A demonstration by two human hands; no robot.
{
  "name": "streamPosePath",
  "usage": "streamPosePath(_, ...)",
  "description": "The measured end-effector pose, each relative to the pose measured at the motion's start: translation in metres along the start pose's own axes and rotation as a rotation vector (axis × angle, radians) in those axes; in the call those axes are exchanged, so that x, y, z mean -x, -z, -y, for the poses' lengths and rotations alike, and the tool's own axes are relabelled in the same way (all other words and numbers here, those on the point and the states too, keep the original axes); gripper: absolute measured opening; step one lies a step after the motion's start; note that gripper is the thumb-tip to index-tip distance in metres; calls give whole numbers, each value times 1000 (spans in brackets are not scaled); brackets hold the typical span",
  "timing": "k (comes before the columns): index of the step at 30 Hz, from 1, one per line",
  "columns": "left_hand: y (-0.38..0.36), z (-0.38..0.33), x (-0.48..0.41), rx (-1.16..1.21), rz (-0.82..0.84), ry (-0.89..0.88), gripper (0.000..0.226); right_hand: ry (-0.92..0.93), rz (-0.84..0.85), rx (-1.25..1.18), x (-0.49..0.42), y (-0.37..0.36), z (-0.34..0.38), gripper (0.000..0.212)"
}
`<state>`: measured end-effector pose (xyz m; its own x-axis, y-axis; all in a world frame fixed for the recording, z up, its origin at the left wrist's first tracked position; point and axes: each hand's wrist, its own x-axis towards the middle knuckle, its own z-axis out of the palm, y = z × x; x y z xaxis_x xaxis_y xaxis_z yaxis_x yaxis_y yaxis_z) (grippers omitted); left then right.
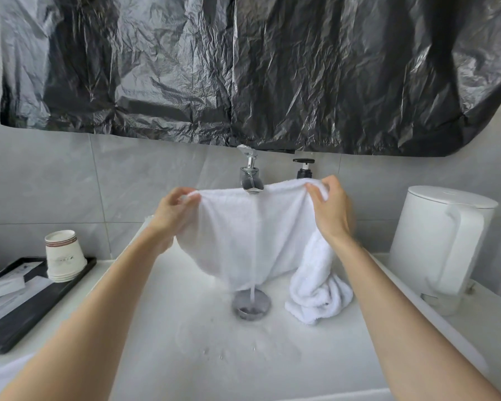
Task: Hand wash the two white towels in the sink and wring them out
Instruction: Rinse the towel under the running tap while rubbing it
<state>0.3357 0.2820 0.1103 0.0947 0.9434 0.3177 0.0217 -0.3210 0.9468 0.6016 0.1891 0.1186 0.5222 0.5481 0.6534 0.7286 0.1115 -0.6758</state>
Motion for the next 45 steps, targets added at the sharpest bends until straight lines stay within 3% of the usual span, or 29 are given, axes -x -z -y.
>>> streamPosePath(4,6,9,-7,-163,-69,-61,13,60,147,138,2,-3,-1,27)
streamPosePath(7,7,22,-4,-674,-87,-175,14,56,194,137,1,-3,0,24)
streamPosePath(9,3,29,5,-890,-52,-222,17,43,207,56,1,-3,3,19)
streamPosePath(13,-11,44,15,-880,347,-170,29,12,267,-62,5,-7,7,20)
streamPosePath(15,-15,49,19,-921,450,-125,40,19,293,-36,7,-9,6,20)
streamPosePath(18,-19,62,20,-1018,423,-144,47,5,272,-46,8,-8,5,11)
streamPosePath(25,-22,65,21,-1178,263,-232,12,-34,235,-1,9,-10,1,11)
streamPosePath(27,-19,60,19,-1116,205,-215,15,-37,211,26,8,-10,-2,15)
streamPosePath(31,-14,31,15,-748,88,-189,24,-77,129,79,7,-7,-4,19)
streamPosePath(37,-9,-14,11,-372,84,-207,26,-62,20,333,5,5,-2,27)
streamPosePath(41,-12,-18,10,-367,43,-267,21,-93,192,576,8,0,-5,29)
streamPosePath(45,-17,-6,10,-424,93,-297,19,61,528,684,11,-5,-11,32)
